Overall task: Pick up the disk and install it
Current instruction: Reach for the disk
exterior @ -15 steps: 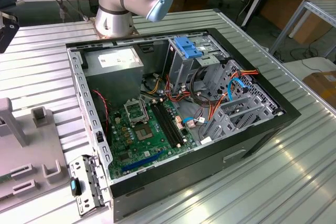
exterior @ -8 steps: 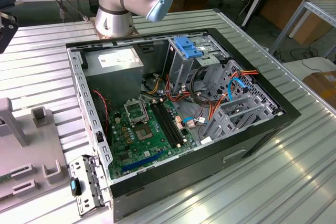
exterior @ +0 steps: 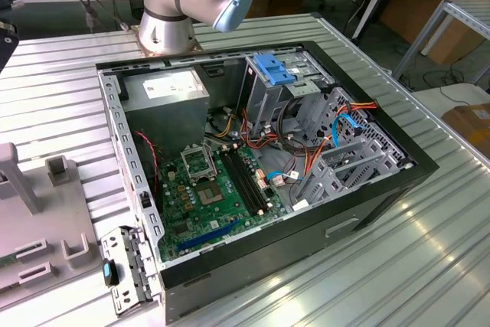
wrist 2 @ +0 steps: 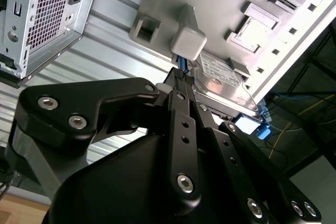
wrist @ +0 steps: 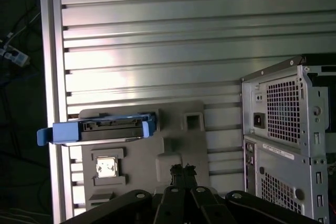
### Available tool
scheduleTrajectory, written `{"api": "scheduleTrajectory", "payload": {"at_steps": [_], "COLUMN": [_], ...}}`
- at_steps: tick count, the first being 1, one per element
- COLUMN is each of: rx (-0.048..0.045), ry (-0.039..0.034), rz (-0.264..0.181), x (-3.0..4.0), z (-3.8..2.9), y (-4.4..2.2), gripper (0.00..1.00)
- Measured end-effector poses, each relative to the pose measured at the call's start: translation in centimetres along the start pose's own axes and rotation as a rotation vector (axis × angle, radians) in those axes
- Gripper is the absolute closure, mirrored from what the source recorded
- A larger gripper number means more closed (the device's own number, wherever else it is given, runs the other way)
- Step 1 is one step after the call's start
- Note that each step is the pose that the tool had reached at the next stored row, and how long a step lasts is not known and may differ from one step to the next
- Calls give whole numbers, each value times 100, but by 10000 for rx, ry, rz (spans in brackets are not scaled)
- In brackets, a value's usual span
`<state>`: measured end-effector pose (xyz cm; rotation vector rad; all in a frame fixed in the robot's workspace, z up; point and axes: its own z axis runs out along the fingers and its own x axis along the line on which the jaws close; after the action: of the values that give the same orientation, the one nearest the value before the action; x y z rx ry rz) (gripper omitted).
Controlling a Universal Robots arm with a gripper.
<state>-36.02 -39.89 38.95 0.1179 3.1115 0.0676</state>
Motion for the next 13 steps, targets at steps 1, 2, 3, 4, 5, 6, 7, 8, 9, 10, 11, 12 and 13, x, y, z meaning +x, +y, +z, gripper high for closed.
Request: {"api": "scheduleTrajectory", "payload": {"at_steps": [1, 2, 3, 4, 5, 6, 7, 8, 9, 10, 11, 12, 13], "rx": [0, -1, -1, 0, -1, -1, 0, -1, -1, -1, -1, -1, 0], "ry": [0, -1, -1, -1, -1, 0, 0, -1, -1, 0, -2, 0, 0], "rz": [0, 0, 0, 0, 0, 0, 1, 0, 0, -1, 1, 1, 0], "x": [19, 37, 59, 81, 105, 116, 127, 144, 150, 152, 162, 179, 205], "z": [1, 2, 2, 3, 4, 4, 5, 5, 6, 6, 6, 5, 5], "y": [-2, -3, -5, -6, -8, -9, -10, -11, -12, -12, -13, -12, -8], "gripper": [89, 89, 89, 89, 89, 89, 89, 89, 89, 89, 89, 89, 89]}}
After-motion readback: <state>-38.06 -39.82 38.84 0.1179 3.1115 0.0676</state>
